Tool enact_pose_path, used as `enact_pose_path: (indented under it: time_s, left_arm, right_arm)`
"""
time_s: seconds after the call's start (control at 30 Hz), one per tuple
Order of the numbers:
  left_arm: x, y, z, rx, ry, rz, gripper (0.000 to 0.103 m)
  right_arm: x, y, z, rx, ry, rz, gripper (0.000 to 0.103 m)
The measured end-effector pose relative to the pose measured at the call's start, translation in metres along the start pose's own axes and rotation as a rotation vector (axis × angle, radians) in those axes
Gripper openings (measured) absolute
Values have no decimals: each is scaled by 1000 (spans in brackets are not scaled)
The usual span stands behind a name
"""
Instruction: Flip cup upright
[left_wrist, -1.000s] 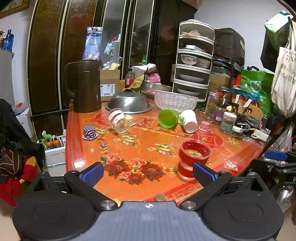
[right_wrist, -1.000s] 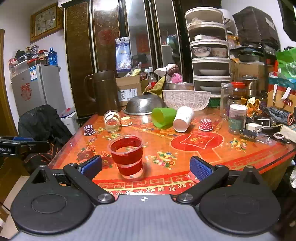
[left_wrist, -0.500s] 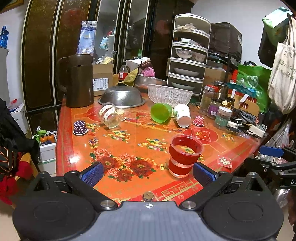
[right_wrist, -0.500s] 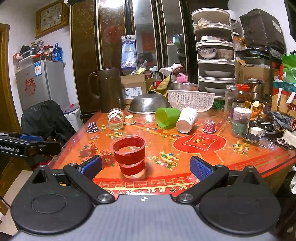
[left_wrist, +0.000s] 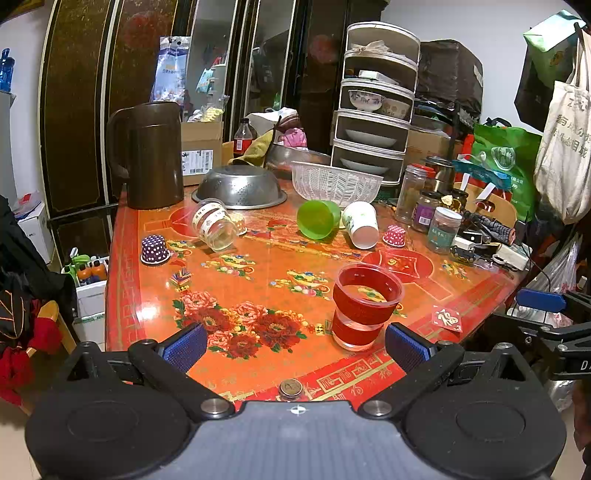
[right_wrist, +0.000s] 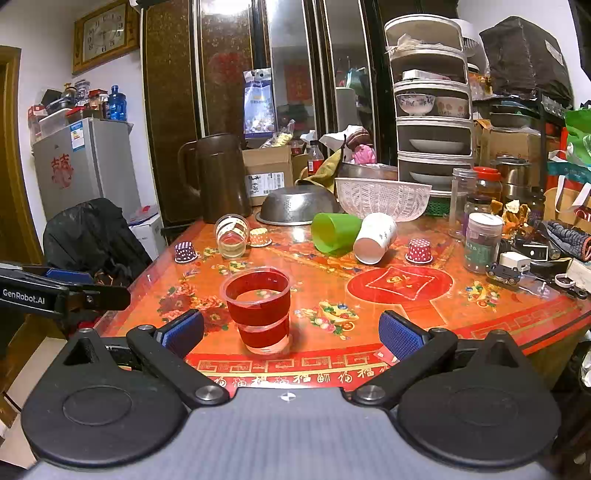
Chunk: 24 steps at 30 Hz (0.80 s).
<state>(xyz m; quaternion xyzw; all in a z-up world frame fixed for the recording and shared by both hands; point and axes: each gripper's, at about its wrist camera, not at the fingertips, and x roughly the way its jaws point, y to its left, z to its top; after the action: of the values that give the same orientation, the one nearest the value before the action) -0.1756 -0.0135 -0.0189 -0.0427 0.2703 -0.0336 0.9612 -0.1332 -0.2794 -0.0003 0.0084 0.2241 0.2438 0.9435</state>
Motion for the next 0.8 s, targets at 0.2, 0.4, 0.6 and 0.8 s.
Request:
enact_pose_path:
  time_s: [0.2,0.4,0.6,0.8]
  left_arm:
    - [1,-1,-1,3,1,-2,103]
    - [1,-1,-2,3,3,-1,103]
    - [1,-1,-2,2,3,-2,103]
    - [1,-2,-1,4,2,-2,103]
  right_arm:
    - [0,0,1,1,-4,5,102]
    - [0,0,1,-2,-8,4,102]
    - [0,1,1,-8,-10,10,102]
    - [-1,2,1,-10,-12,15,102]
